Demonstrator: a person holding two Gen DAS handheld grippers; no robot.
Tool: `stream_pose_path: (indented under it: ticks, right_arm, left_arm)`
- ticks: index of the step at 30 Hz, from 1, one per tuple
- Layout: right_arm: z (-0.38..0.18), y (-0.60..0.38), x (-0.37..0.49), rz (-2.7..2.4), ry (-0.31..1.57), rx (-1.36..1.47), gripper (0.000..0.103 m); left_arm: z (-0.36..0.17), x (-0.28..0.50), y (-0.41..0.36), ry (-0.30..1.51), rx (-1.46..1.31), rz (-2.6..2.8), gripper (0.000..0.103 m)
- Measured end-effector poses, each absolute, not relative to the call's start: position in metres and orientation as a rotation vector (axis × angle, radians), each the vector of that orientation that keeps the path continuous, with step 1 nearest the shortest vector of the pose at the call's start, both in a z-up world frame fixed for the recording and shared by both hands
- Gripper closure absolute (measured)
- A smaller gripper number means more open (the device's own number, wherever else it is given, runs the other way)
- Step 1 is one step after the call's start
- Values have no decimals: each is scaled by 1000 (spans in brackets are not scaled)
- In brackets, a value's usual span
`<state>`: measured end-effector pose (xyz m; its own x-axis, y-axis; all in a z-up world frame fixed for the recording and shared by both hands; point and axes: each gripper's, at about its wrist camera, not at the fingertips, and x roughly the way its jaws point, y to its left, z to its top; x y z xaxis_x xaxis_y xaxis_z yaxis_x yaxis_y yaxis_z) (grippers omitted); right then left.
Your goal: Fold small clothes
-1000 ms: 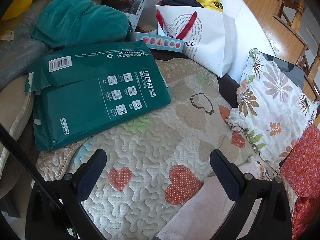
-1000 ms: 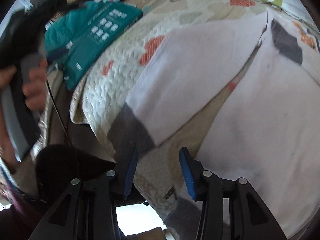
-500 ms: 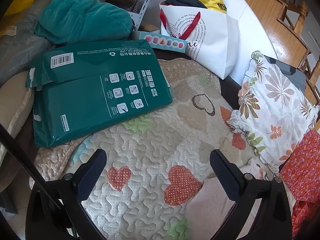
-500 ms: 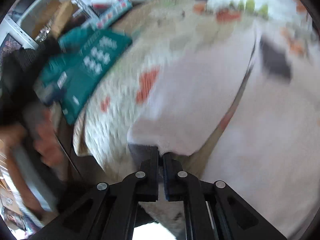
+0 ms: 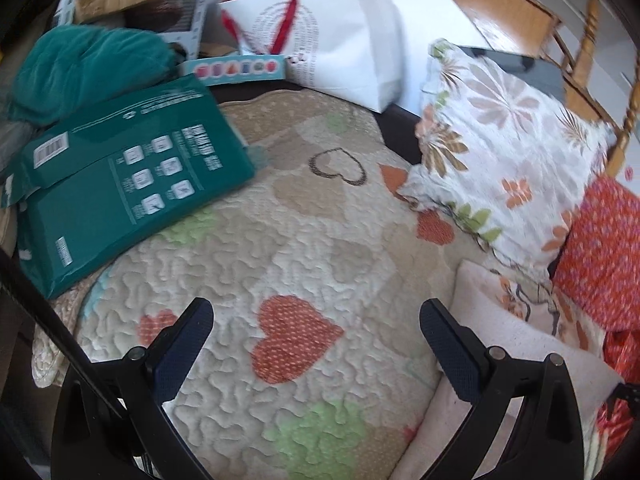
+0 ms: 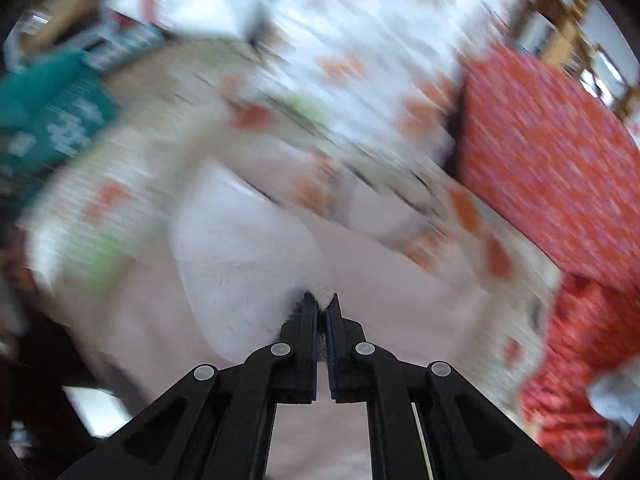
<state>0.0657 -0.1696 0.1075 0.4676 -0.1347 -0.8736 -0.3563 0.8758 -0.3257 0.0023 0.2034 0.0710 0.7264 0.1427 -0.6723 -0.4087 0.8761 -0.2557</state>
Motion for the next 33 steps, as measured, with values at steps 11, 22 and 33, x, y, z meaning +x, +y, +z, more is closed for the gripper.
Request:
stream_pose_path:
  ticks: [11, 22, 33]
  right_arm:
    - [50, -261, 122, -282, 1139, -481, 82]
    - [42, -112, 190, 211, 1120, -26, 65]
    - [-24, -2, 253, 324, 1238, -183, 96]
  left_arm:
    - [64, 36, 144, 762, -281, 213, 0]
    - [48, 53, 144, 842, -347, 192, 0]
    - [40, 65, 144, 894, -357, 167, 0]
